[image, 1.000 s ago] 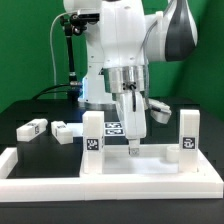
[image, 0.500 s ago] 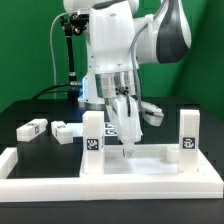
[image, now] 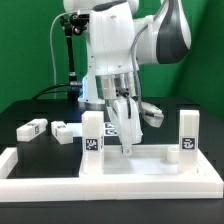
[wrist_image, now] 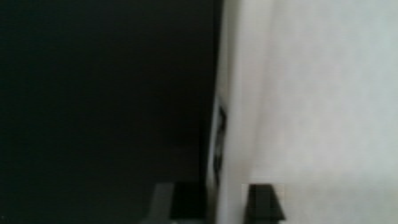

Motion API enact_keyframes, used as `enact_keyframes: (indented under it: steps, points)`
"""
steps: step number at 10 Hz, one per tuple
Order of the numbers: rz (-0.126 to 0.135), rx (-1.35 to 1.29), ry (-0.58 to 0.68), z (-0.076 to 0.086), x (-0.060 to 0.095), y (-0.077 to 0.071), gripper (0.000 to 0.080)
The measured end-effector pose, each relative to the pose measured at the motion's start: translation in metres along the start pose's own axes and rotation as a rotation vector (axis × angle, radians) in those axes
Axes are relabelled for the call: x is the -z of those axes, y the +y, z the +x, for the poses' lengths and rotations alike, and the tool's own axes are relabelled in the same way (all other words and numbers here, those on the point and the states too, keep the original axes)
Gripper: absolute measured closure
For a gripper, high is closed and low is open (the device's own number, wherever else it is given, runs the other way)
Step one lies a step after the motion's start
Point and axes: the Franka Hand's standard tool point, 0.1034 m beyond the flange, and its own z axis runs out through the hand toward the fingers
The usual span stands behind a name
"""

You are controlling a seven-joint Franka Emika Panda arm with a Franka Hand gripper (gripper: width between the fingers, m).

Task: Assemble desk

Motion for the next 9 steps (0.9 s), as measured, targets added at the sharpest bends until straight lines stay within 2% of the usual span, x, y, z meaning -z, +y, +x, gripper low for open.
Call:
enact_keyframes:
  steps: [9]
  points:
    - [0.002, 0.004, 0.000, 0.0004, 0.0001, 0.0005, 0.0732]
